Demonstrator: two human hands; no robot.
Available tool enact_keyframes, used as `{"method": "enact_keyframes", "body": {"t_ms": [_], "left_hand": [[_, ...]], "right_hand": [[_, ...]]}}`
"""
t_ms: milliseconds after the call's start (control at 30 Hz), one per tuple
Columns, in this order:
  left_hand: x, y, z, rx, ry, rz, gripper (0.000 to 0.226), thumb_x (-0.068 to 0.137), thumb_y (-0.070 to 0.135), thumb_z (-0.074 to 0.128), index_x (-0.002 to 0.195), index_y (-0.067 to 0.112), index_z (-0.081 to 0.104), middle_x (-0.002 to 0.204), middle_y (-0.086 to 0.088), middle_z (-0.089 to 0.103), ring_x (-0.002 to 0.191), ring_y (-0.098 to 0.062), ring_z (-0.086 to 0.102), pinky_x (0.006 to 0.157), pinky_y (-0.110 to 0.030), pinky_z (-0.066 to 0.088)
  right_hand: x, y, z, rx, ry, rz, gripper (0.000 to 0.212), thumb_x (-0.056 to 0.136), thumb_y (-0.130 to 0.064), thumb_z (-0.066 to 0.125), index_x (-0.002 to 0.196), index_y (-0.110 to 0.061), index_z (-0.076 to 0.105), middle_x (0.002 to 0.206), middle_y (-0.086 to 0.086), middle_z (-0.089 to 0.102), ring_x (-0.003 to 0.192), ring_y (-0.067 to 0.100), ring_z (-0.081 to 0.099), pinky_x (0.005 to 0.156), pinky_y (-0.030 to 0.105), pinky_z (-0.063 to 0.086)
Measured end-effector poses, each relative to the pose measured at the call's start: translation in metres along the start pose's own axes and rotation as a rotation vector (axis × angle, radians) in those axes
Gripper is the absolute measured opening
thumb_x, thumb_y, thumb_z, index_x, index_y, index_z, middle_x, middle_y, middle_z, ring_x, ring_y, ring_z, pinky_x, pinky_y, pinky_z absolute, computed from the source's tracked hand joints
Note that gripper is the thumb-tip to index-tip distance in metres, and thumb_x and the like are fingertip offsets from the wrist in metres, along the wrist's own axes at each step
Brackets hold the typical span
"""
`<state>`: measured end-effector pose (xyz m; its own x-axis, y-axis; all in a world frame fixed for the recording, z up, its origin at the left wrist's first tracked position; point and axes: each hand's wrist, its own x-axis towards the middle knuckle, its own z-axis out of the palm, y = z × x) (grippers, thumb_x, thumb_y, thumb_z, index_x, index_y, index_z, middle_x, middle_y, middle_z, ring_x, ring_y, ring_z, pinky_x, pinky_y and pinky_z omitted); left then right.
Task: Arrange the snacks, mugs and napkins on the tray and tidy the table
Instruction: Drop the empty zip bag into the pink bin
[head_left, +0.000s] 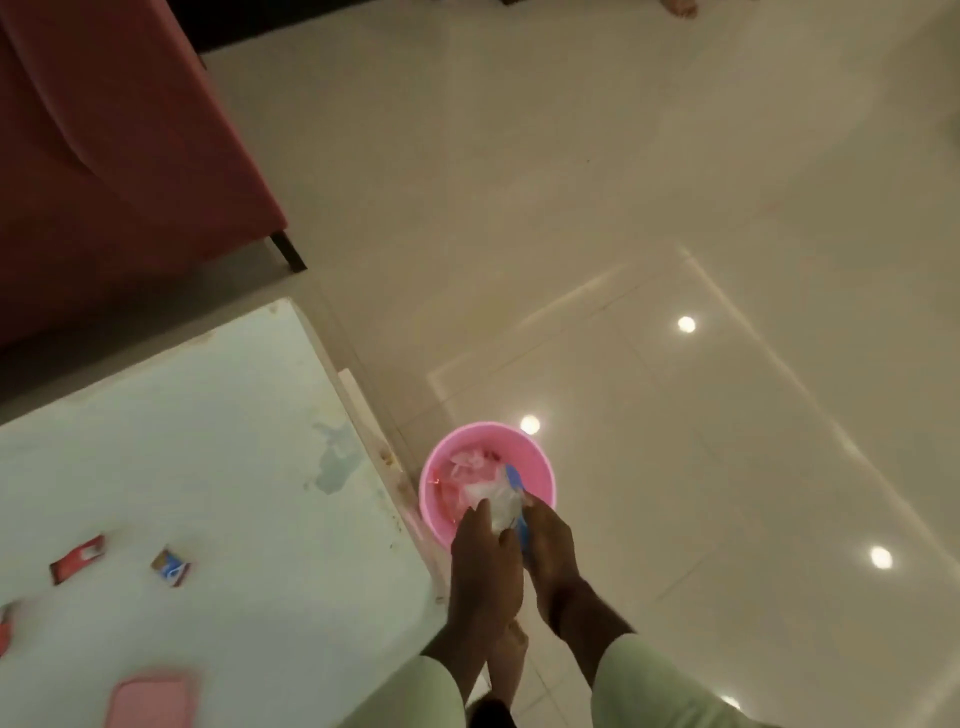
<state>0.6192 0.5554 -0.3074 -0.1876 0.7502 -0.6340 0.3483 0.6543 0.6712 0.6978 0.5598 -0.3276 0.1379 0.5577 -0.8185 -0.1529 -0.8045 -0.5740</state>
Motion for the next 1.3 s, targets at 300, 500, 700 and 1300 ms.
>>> {"method": "enact_keyframes", "body": {"t_ms": [300, 500, 700, 1300], "left_hand": [[0.120, -0.044, 0.032, 0.012, -0.049, -0.385, 0.060, 0.096, 0.008, 0.046, 0.152, 0.013, 0.023, 0.155, -0.022, 0.026, 0.138, -0.040, 0.034, 0.110, -0.045, 0.037], [0.089, -0.030, 0.021, 0.101, -0.165, -0.321, 0.054, 0.098, 0.007, 0.044, 0.150, 0.016, 0.030, 0.146, -0.015, 0.041, 0.129, -0.034, 0.045, 0.106, -0.042, 0.044], [0.011, -0.017, -0.011, 0.245, -0.276, 0.056, 0.048, 0.100, 0.019, 0.045, 0.147, 0.020, 0.035, 0.151, -0.011, 0.040, 0.133, -0.028, 0.044, 0.108, -0.040, 0.043], [-0.216, 0.003, -0.237, 0.996, 0.191, 0.415, 0.071, 0.098, 0.043, 0.041, 0.154, 0.006, 0.016, 0.162, -0.017, 0.007, 0.150, -0.034, 0.012, 0.118, -0.052, 0.022]], "right_hand": [[0.115, 0.045, 0.013, -0.213, 0.204, 0.155, 0.044, 0.102, -0.035, 0.035, 0.143, -0.024, 0.047, 0.139, 0.015, 0.054, 0.121, 0.038, 0.054, 0.097, 0.054, 0.051], [0.071, 0.042, -0.003, -0.351, 0.251, -0.070, 0.042, 0.103, -0.029, 0.040, 0.143, -0.020, 0.049, 0.129, 0.012, 0.065, 0.102, 0.026, 0.065, 0.092, 0.046, 0.057], [0.007, 0.034, -0.019, -0.744, 0.220, -0.269, 0.048, 0.102, -0.040, 0.042, 0.147, -0.024, 0.042, 0.148, 0.005, 0.044, 0.128, 0.021, 0.051, 0.098, 0.031, 0.044], [-0.281, -0.060, 0.031, -1.433, 0.080, -0.838, 0.080, 0.093, -0.053, 0.048, 0.157, -0.020, 0.014, 0.165, 0.010, 0.011, 0.152, 0.031, 0.011, 0.116, 0.052, 0.026]]}}
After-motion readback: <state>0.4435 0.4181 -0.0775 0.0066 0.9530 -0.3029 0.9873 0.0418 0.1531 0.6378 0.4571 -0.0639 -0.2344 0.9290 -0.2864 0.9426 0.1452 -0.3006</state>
